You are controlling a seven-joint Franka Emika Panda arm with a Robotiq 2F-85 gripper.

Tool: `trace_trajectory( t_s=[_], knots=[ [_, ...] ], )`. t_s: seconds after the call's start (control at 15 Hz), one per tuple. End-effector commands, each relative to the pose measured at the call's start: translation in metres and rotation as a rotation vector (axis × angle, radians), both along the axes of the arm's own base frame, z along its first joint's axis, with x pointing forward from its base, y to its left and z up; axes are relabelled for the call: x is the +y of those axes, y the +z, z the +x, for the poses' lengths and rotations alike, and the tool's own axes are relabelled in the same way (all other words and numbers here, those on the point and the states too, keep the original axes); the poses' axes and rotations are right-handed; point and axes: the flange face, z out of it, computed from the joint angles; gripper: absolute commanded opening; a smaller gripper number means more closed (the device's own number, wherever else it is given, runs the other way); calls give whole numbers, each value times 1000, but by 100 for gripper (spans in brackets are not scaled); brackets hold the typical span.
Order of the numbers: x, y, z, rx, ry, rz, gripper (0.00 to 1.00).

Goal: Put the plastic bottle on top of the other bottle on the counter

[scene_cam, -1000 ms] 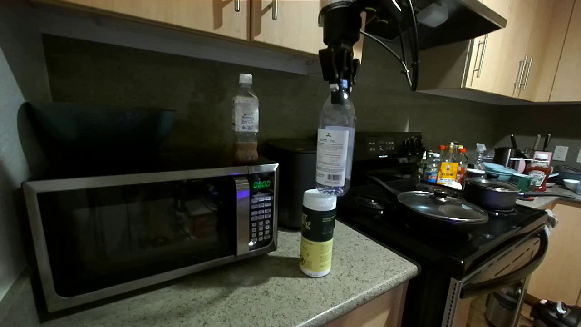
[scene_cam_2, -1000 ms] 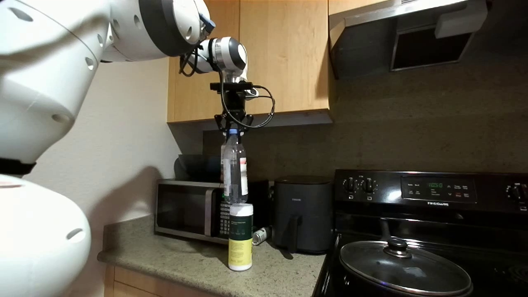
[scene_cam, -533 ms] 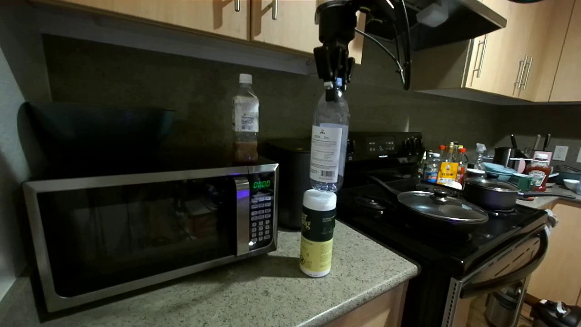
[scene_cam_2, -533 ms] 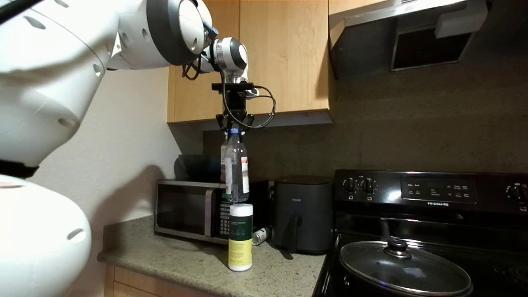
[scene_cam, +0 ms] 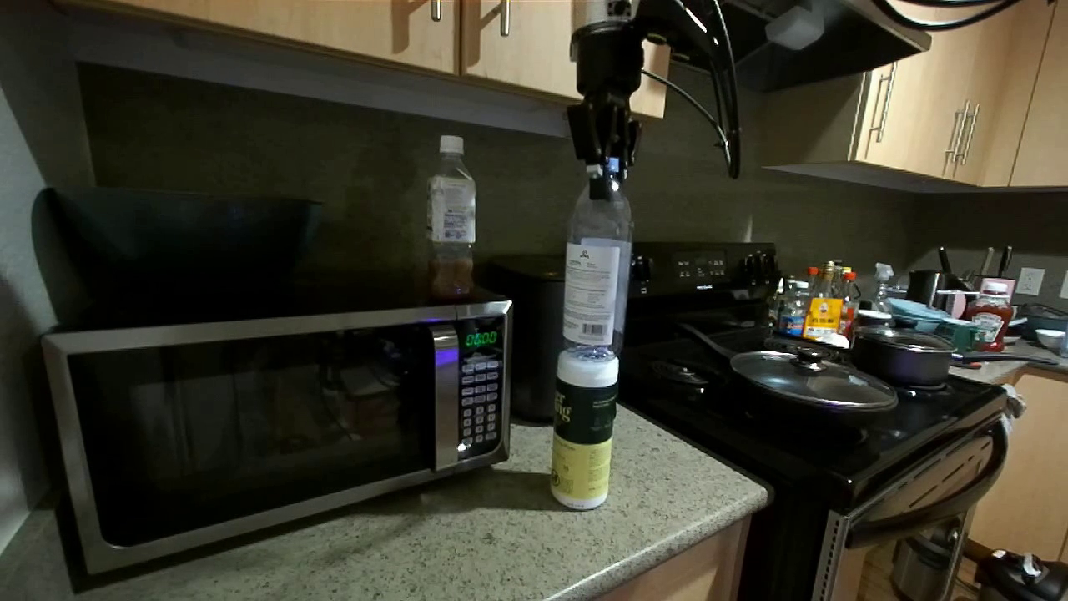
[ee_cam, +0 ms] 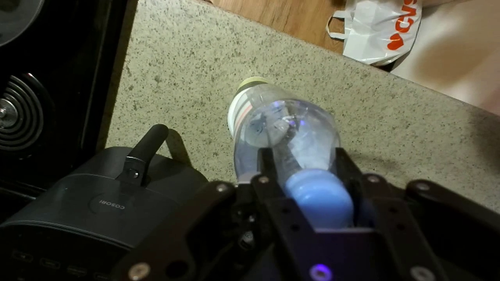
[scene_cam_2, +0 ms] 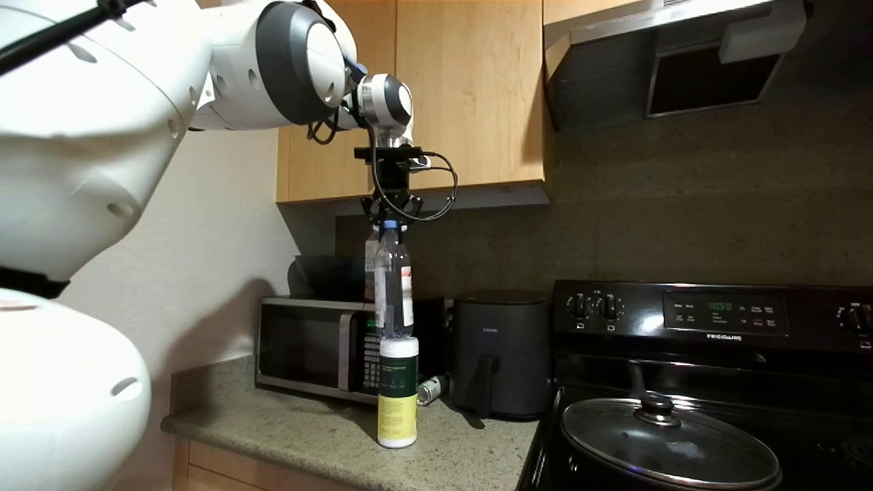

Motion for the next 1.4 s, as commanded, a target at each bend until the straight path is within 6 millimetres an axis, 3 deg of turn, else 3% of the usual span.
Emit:
trace_trajectory(
  t_s=[0.0, 1.27, 1.33],
  knots=[
    [-1, 2, 2, 13, 28, -7, 14],
    [-8, -2, 11, 12, 8, -20, 14],
    [-8, -2, 11, 14, 7, -22, 64]
  ],
)
